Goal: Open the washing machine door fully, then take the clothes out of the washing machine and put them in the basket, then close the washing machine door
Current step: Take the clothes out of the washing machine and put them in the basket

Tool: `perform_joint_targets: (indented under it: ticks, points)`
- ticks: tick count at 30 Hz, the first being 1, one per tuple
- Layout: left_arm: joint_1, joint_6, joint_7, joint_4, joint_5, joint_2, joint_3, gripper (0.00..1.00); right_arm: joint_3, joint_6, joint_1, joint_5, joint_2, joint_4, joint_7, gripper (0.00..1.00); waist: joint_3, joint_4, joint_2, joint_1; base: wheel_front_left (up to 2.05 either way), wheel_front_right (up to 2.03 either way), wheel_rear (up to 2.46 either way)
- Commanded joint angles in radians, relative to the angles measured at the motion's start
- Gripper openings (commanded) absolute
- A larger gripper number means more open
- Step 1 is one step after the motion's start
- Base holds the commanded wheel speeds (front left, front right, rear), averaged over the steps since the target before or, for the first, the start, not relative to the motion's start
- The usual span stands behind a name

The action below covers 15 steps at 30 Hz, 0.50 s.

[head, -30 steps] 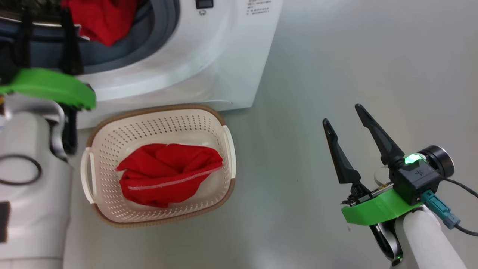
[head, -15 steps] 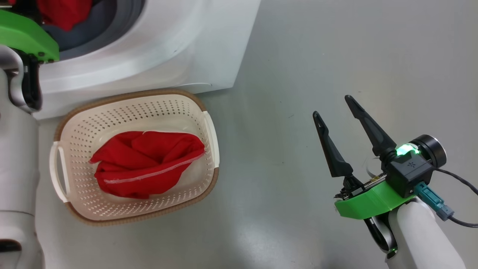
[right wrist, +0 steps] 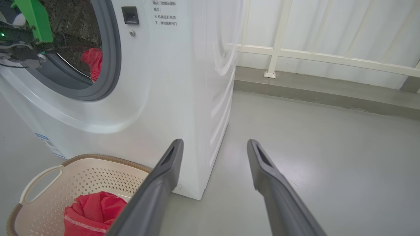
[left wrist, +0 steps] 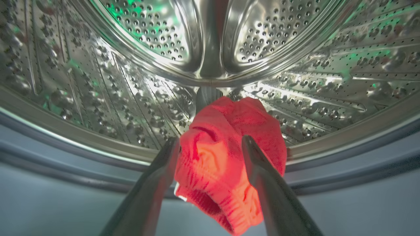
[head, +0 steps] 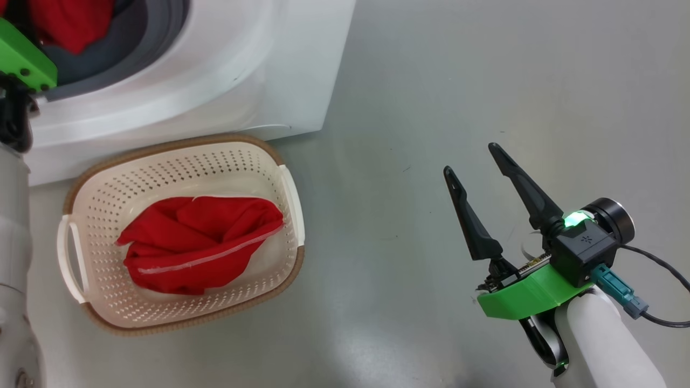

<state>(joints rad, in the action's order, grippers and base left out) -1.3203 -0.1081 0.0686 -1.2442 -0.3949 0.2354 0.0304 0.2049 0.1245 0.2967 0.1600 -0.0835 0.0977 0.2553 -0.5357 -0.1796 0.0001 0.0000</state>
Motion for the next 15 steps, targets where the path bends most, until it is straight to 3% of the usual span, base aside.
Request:
perform_joint_targets:
  ticks: [1, 15]
  points:
    - [-0.013, -0.01, -0.008, 0.015, -0.008, 0.044, 0.005, 1.0, 0.019, 0.006, -0.002, 0.013, 0.004, -0.018, 0.006, 1.0, 0.005, -0.006, -0.0001, 0.0, 0.0, 0.0, 0.0]
    - [0.008, -0.014, -0.172, -0.034, -0.003, 0.047, -0.051, 1.0, 0.051, 0.006, -0.004, 0.042, 0.006, -0.014, 0.006, 1.0, -0.004, -0.052, -0.0001, 0.0, 0.0, 0.0, 0.0]
